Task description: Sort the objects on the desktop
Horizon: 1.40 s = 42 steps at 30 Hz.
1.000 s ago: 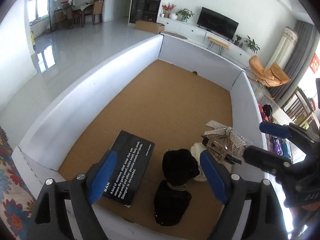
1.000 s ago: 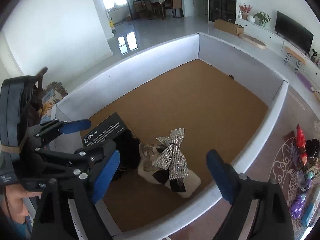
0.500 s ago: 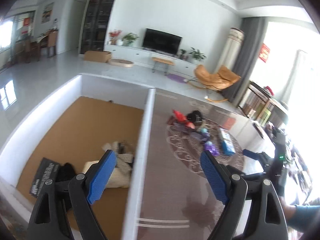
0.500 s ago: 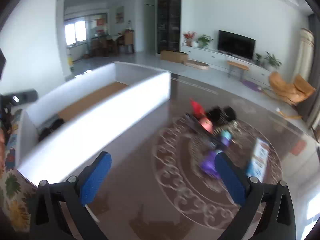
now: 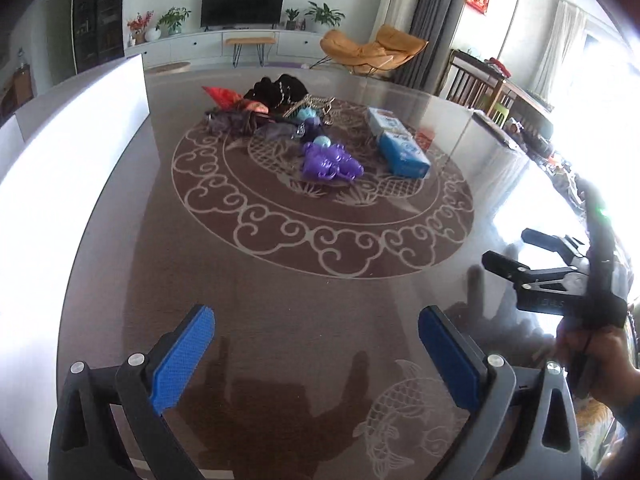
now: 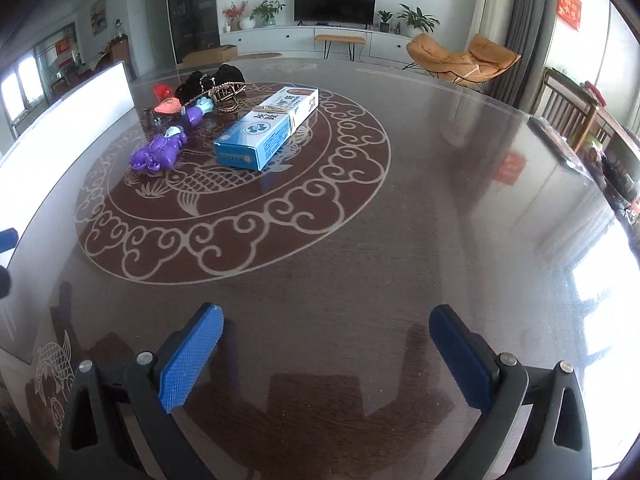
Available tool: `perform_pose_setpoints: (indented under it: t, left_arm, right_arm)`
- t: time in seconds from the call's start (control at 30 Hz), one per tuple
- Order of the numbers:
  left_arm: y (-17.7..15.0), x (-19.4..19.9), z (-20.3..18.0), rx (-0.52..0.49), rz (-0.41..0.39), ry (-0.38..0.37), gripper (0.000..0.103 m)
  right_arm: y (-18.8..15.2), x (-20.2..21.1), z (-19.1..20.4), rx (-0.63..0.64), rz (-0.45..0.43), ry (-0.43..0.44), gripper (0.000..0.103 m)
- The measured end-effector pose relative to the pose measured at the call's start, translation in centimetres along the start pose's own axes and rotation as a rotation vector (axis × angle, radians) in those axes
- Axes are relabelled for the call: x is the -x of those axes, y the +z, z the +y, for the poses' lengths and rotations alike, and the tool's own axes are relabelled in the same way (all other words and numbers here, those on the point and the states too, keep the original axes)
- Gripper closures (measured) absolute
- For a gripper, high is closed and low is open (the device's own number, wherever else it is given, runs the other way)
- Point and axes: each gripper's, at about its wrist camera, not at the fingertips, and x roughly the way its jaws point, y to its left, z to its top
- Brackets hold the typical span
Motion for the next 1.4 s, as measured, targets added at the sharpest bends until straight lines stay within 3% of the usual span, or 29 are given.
perform_pose_setpoints:
  t: [0.17, 0.43, 0.57, 1.4]
  left_arm:
    - [0.3, -1.8, -0.1, -0.040, 0.005, 0.067, 0.000]
    - [1.8, -3.7, -0.3, -0.053, 0.007, 0.092, 0.000]
    - [1.7, -4.1, -1.1, -0.090, 0.015, 0.140, 0.000]
    - [1.6, -4.0, -1.1, -0.086, 0.012, 0.138, 0.000]
  right_arm:
    - [0.1, -0.7, 0.2, -0.011, 0.019, 0.031, 0.000]
    - [0.0, -0.9, 0.2, -0.038, 0.022, 0.015, 0.000]
    - [0.0, -0.9, 0.2, -0.038, 0.022, 0.015, 0.000]
    - [0.0, -0.9, 0.1, -0.038, 0.022, 0.016, 0.000]
